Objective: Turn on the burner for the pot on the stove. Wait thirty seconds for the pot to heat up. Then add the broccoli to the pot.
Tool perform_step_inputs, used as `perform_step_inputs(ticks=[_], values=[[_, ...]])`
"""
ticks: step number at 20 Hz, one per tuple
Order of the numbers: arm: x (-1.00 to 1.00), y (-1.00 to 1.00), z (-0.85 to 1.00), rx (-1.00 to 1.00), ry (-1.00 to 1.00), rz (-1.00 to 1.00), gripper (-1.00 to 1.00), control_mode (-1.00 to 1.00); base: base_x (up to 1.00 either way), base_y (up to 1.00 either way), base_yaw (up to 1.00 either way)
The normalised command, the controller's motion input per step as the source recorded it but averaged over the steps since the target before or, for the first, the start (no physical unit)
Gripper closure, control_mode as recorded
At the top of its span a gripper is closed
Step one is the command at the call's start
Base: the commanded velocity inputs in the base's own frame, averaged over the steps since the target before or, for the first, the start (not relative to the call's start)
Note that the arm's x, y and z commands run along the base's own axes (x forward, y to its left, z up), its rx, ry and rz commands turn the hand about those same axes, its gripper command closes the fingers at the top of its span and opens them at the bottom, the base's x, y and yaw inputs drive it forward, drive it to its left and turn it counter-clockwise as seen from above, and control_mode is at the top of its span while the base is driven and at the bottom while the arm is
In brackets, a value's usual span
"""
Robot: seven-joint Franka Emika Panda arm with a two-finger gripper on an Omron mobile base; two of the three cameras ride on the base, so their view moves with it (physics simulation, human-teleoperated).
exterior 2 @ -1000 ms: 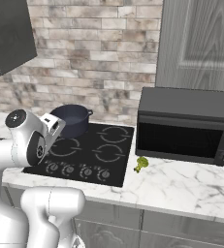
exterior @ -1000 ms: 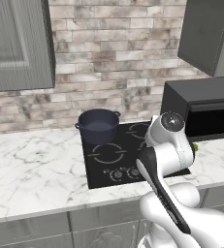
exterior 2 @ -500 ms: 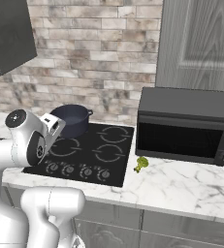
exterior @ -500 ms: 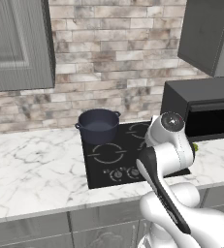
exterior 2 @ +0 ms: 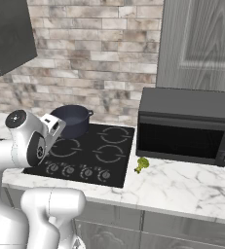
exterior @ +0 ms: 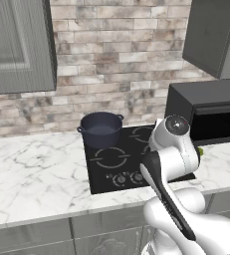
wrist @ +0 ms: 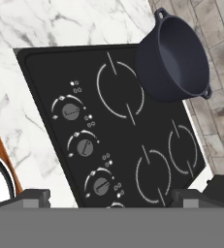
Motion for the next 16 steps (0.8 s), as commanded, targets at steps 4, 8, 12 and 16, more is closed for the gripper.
perform_step_inputs(ticks=[4,8,12,16], values=[[0.00,0.00,0.00,0.00,0.00,0.00,-1.00,-1.00,0.00,0.00,0.00],[0.00,0.00,0.00,0.00,0.00,0.00,-1.00,-1.00,0.00,0.00,0.00],[0.00,0.00,0.00,0.00,0.00,0.00,-1.00,-1.00,0.00,0.00,0.00],[0.00,0.00,0.00,0.00,0.00,0.00,-1.00,-1.00,0.00,0.00,0.00]])
